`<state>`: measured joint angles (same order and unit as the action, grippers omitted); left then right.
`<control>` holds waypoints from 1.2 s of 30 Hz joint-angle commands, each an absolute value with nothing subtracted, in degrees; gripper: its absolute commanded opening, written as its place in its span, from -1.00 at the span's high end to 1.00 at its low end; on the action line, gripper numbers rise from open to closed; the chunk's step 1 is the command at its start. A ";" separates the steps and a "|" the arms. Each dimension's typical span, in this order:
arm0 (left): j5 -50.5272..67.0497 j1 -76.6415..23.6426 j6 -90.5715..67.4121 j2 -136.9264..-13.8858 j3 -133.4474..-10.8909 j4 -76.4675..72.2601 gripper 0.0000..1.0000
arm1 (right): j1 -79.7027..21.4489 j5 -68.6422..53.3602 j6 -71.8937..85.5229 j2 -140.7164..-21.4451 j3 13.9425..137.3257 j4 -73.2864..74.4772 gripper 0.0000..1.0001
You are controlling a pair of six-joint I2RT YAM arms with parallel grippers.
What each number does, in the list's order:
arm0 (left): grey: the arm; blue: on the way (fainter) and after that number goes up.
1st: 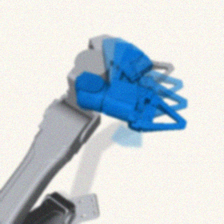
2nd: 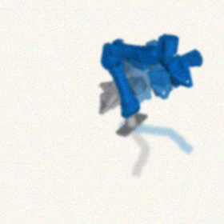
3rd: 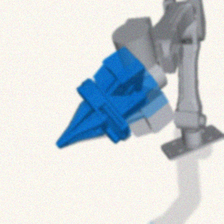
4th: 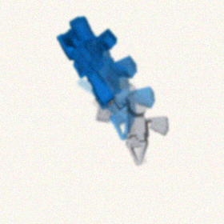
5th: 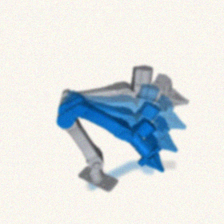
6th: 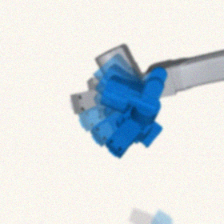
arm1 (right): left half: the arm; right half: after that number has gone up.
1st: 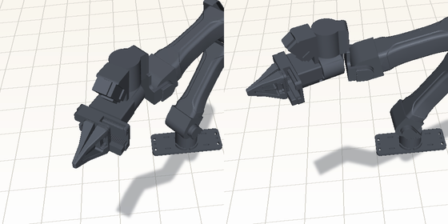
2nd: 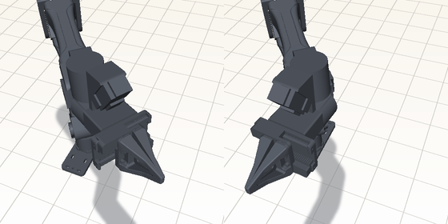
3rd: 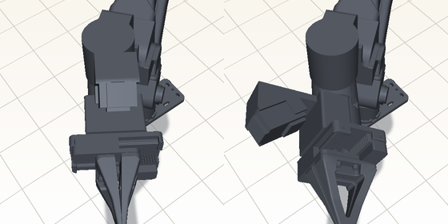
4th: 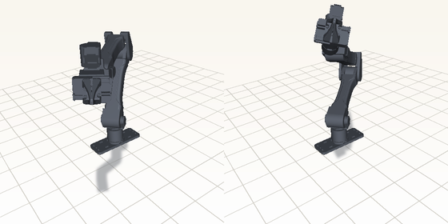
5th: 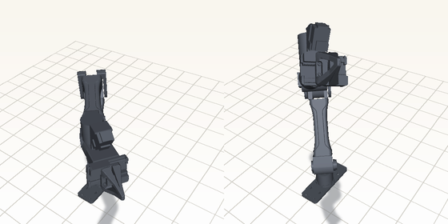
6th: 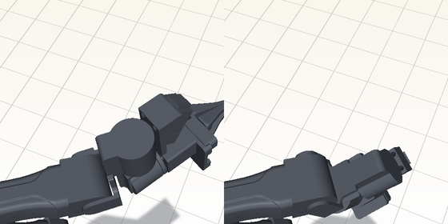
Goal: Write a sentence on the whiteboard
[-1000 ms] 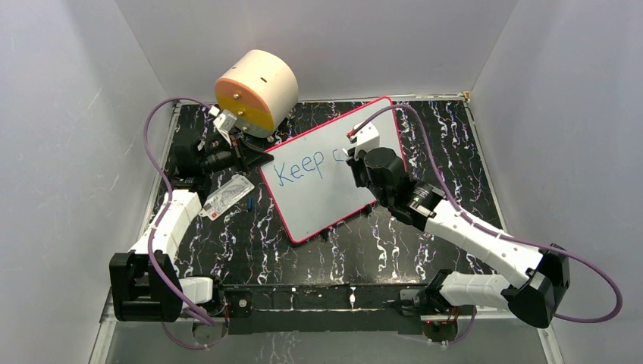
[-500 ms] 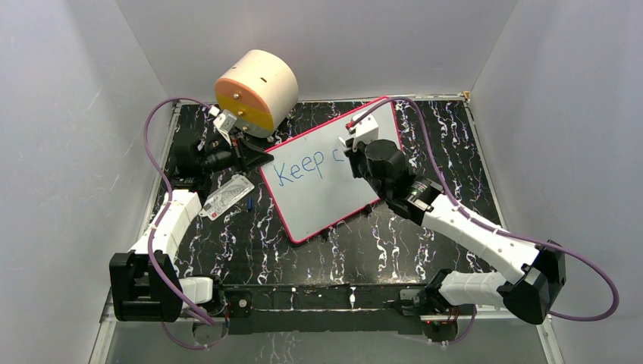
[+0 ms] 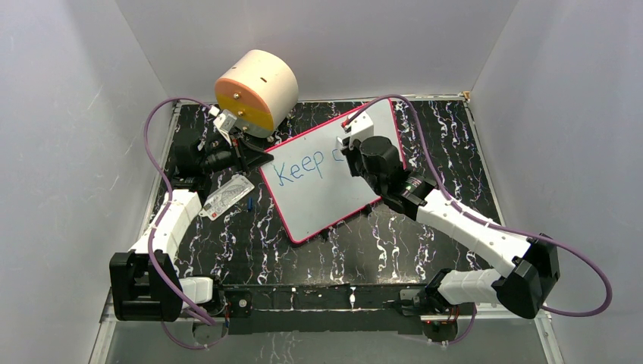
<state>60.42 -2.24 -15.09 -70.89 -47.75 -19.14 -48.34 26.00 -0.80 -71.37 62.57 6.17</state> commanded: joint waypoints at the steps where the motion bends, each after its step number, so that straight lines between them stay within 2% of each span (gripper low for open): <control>1: 63.37 -3.69 -8.53 -71.54 -47.11 -15.72 1.00 | -47.94 24.98 0.96 -71.11 64.54 7.41 1.00; 36: 63.37 -3.69 -8.66 -71.78 -47.18 -15.73 1.00 | -47.90 24.23 5.00 -67.61 60.57 16.15 1.00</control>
